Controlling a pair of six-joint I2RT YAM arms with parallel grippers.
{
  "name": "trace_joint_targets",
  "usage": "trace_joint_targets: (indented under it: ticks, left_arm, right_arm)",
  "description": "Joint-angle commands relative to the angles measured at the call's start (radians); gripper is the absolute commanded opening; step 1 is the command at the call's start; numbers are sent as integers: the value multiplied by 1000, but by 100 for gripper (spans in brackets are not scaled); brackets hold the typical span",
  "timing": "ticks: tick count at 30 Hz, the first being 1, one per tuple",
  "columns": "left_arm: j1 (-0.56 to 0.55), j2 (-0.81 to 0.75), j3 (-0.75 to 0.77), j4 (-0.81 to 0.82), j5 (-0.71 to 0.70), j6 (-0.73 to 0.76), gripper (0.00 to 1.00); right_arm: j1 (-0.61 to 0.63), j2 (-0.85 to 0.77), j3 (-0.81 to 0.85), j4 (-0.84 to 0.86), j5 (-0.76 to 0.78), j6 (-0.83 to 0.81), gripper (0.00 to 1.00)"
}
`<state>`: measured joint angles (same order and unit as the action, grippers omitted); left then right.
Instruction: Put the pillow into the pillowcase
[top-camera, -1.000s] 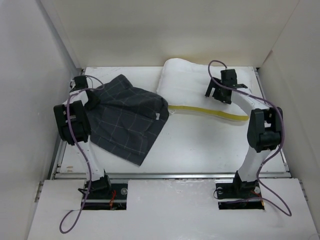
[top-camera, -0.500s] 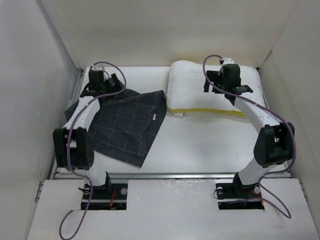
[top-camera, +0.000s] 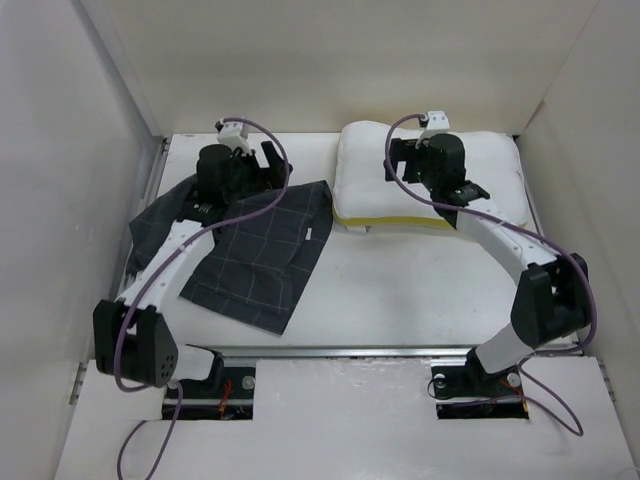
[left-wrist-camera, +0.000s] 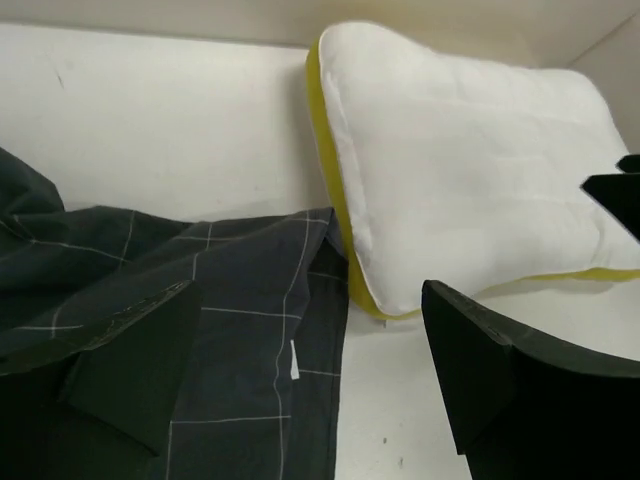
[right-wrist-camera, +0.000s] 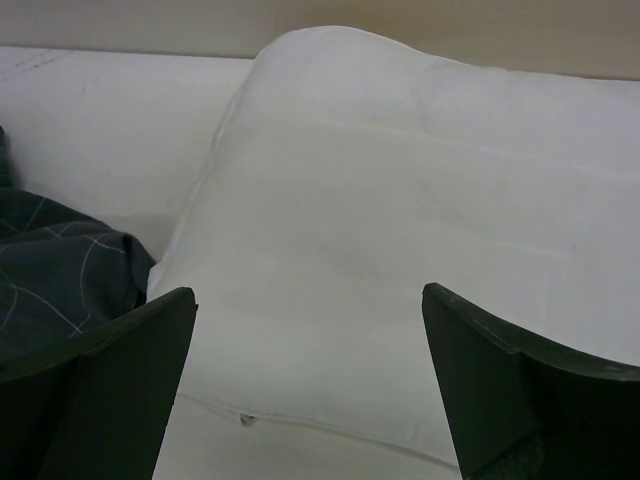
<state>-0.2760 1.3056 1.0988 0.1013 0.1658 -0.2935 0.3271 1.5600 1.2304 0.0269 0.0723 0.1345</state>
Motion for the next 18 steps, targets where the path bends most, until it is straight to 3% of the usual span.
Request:
trace_joint_targets:
  ticks: [1,3,4,5,6,10,18]
  left_arm:
    - [58,114,57,99,253,-74,90]
    - [20,196,183,-68,98,-27,91]
    - [-23,196,184,-69,-26,6,100]
    - [-66,196,165,-81,-211,54,100]
    - [-128,196,156,-95,-253,63,100]
    - [-195,215,101,-176,-293,12,100]
    - [-295,320,41,-445,-514,-105,100]
  right_arm:
    - [-2,5,38,82,-6,43,100]
    - [-2,32,52,82,-32,43,100]
    - [9,43,70,82,-32,43,100]
    - [9,79,89,73,-32,43,100]
    - [9,107,115,49,-32,43,100]
    - [18,287,306,-128,-22,53,100]
    - [76,529,513,-200,18,53,100]
